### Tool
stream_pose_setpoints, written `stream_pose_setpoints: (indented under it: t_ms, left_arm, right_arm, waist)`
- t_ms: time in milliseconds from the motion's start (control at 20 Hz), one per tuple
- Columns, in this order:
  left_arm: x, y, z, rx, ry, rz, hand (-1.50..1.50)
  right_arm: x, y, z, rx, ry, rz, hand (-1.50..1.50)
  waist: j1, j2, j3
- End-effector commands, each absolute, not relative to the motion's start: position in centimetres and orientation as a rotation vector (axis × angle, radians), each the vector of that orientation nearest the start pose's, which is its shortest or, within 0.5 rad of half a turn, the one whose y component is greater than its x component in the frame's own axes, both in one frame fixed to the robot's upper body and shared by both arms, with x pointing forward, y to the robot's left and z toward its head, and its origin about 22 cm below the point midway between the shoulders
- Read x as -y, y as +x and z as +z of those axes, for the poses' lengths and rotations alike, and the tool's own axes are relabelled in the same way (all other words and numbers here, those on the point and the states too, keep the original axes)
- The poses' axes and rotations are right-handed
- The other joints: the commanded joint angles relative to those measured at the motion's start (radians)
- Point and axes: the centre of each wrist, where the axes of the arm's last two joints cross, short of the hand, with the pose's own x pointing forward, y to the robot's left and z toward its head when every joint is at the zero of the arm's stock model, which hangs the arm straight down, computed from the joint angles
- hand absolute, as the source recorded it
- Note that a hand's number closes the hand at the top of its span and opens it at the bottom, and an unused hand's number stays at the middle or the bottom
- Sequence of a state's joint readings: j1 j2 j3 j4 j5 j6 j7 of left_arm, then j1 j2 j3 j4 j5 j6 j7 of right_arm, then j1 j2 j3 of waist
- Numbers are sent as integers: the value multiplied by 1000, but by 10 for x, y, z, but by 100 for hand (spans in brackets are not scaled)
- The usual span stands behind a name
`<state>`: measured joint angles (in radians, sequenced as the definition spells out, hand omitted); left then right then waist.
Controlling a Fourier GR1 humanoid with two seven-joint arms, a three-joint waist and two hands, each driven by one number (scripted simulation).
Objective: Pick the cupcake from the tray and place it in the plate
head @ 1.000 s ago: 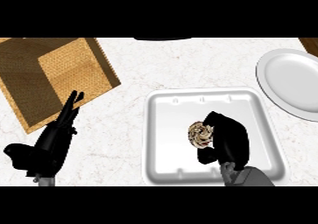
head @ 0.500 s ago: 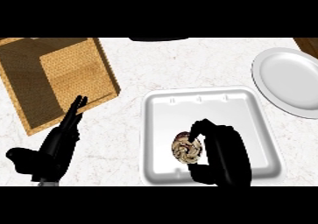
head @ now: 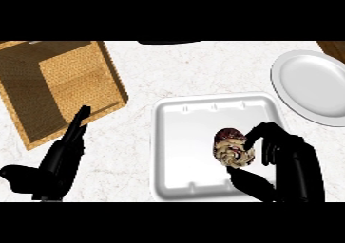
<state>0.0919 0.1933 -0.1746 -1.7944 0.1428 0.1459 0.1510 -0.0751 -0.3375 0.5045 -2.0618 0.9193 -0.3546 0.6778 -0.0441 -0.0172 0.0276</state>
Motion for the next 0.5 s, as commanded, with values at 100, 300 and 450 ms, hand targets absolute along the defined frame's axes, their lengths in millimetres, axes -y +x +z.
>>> stream_pose_setpoints:
  t_ms: [100, 300, 450]
  left_arm:
    - [-243, 210, -7, 1242, 14, 31, 0]
    - [-243, 205, -13, 1224, 8, 11, 0]
    - [-235, 208, -7, 1241, -9, 6, 0]
  right_arm:
    - [204, 204, 123, 1716, -929, 242, 150]
    - [231, 215, 119, 1743, -989, 135, 150]
    - [257, 233, 111, 1706, -1047, 129, 150]
  waist:
    - [6, 33, -24]
    - [9, 38, -22]
    - [30, 42, -22]
